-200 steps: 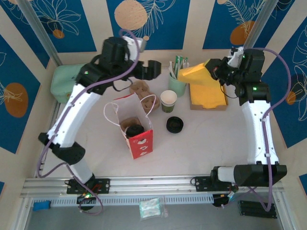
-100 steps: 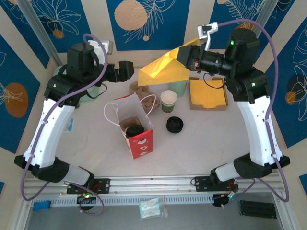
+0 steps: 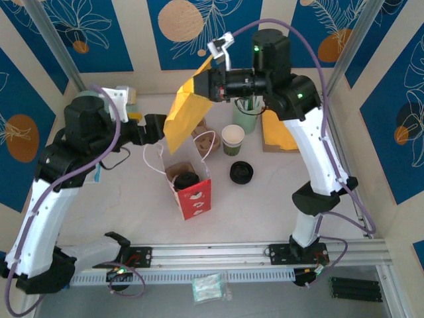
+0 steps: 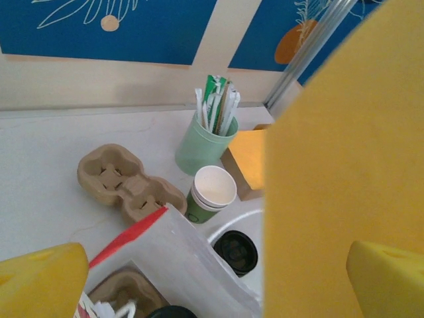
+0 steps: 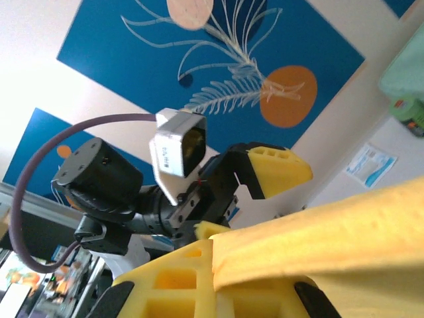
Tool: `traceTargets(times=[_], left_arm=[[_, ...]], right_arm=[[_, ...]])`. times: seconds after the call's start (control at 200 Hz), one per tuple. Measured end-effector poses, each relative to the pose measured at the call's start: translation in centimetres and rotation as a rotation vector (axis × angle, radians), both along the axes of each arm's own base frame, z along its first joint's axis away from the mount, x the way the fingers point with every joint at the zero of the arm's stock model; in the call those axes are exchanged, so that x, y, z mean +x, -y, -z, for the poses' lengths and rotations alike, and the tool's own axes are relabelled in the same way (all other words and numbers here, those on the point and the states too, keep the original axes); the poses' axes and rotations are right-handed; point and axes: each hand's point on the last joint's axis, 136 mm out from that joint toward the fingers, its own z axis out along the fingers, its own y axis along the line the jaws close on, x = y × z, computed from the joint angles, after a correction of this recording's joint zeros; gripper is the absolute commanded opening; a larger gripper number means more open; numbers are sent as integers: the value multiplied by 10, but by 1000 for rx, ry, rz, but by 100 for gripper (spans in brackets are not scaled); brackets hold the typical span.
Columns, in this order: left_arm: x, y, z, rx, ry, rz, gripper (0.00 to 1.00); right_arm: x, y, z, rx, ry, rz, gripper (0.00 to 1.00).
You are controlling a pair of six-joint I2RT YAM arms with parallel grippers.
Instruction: Pack the takeout coffee
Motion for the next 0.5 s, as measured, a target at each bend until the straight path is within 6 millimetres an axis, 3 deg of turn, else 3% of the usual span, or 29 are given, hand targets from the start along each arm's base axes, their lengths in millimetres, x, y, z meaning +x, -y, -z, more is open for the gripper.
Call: traceTargets(times=[0.21,0.335,0.5], left_arm=[[-23,-3,16,-41,-38,26,99],[-25,-2,28,-42,-71,36,99],[-25,2,37,-47,-103,49,99]], right_arm=[[-9,-19,23,-51,-44,-58,0],[-13,-25,30,-65,-47,-77,0],[-10,-34,55,-114,-90,-91,0]])
